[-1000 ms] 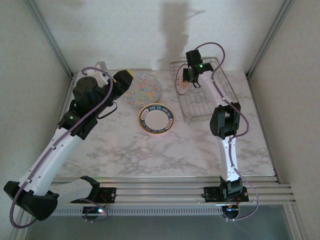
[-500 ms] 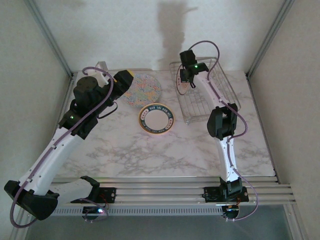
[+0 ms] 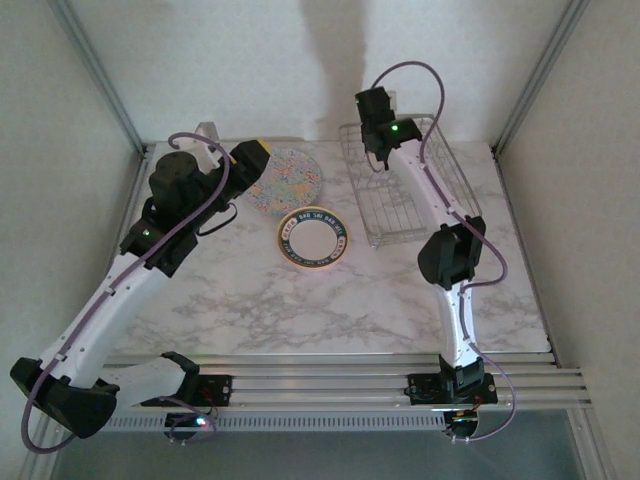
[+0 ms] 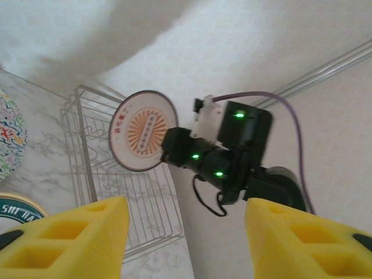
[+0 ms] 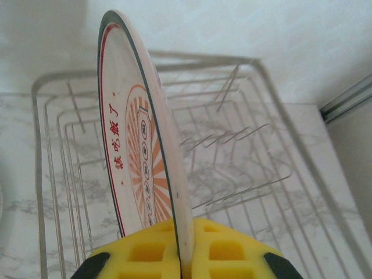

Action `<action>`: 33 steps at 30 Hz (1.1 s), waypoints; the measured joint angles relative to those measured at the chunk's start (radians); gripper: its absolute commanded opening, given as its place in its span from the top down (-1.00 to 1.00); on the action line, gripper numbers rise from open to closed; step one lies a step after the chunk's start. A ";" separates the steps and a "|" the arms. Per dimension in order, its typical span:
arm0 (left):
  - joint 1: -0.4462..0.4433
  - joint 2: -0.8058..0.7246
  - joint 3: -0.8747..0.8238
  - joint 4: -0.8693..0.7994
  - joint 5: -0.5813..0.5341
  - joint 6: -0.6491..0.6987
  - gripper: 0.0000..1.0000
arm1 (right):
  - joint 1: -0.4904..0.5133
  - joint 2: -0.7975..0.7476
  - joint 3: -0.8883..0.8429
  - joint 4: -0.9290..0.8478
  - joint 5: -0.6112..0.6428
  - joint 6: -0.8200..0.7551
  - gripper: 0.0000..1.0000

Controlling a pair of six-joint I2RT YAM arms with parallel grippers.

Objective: Unload the plates from the dish rack

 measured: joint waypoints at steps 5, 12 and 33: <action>0.000 0.045 0.000 0.008 0.039 -0.013 -0.11 | 0.000 -0.143 -0.058 0.010 0.025 -0.008 1.00; 0.000 0.174 -0.002 0.057 0.137 -0.047 -0.14 | -0.006 -0.349 -0.191 -0.001 -0.026 0.045 1.00; -0.037 0.498 0.101 0.153 0.349 -0.085 -0.23 | -0.132 -0.634 -0.559 -0.005 -0.796 0.452 1.00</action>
